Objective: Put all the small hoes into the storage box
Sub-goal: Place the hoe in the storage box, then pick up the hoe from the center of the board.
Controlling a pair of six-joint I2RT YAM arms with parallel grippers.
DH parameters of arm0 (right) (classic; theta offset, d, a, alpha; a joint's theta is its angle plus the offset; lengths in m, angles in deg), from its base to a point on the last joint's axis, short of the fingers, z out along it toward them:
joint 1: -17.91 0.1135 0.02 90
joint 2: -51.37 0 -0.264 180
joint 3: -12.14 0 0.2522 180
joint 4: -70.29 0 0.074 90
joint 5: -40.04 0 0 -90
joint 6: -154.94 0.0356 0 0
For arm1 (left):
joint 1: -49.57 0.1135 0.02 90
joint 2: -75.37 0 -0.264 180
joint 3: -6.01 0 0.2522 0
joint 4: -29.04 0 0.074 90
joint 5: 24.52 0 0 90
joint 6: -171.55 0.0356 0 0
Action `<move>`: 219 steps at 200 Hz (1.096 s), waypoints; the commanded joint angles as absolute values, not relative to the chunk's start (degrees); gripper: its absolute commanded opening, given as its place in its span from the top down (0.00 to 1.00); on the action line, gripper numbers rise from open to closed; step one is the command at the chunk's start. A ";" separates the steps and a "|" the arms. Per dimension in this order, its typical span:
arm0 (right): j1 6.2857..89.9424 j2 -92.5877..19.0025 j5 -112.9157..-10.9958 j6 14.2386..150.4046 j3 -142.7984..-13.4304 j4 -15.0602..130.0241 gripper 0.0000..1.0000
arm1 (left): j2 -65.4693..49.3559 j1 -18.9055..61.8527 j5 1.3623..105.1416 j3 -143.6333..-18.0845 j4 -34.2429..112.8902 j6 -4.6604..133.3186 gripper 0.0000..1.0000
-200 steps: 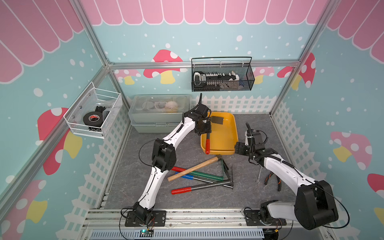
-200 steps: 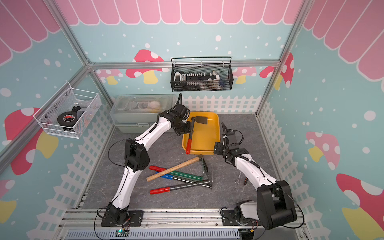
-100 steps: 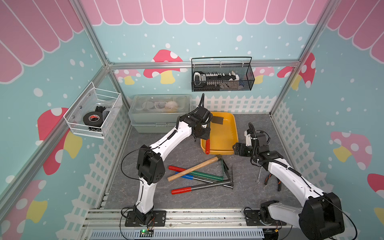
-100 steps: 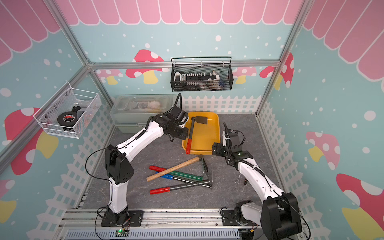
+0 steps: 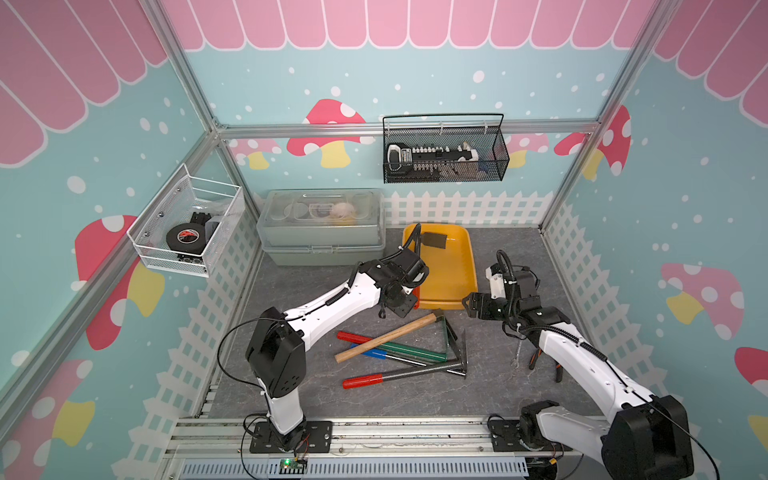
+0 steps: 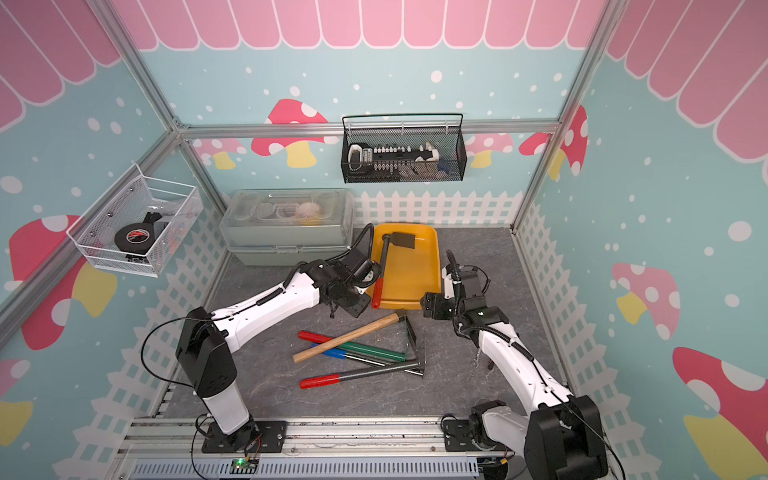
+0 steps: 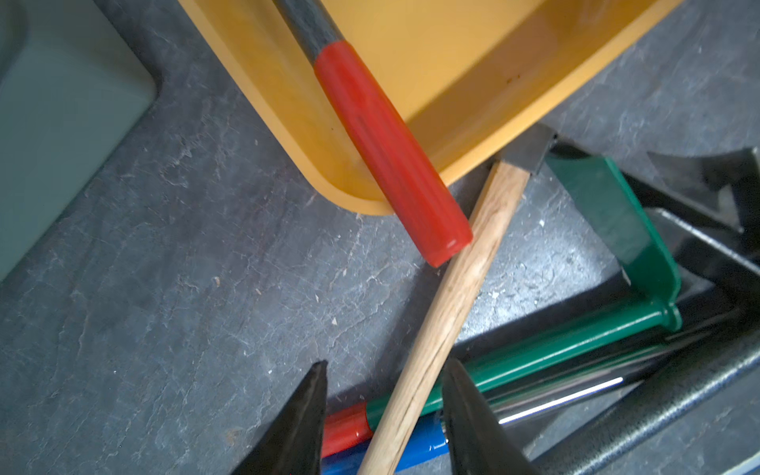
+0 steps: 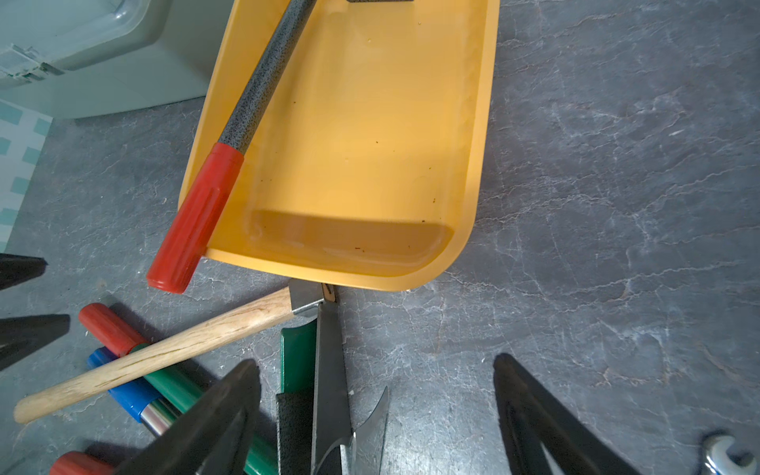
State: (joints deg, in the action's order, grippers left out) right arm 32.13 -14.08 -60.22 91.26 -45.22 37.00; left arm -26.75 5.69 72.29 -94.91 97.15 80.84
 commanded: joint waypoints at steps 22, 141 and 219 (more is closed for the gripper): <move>31.98 -12.58 -62.94 89.74 -43.81 35.66 0.12 | -24.62 3.93 72.04 -87.81 94.83 82.37 0.55; 31.98 -10.31 -64.20 89.90 -42.32 35.79 0.13 | -27.10 1.85 71.33 -82.68 91.32 81.93 0.54; 31.97 -10.06 -63.93 90.00 -41.87 35.39 0.13 | -32.10 2.02 72.07 -83.51 89.88 83.14 0.55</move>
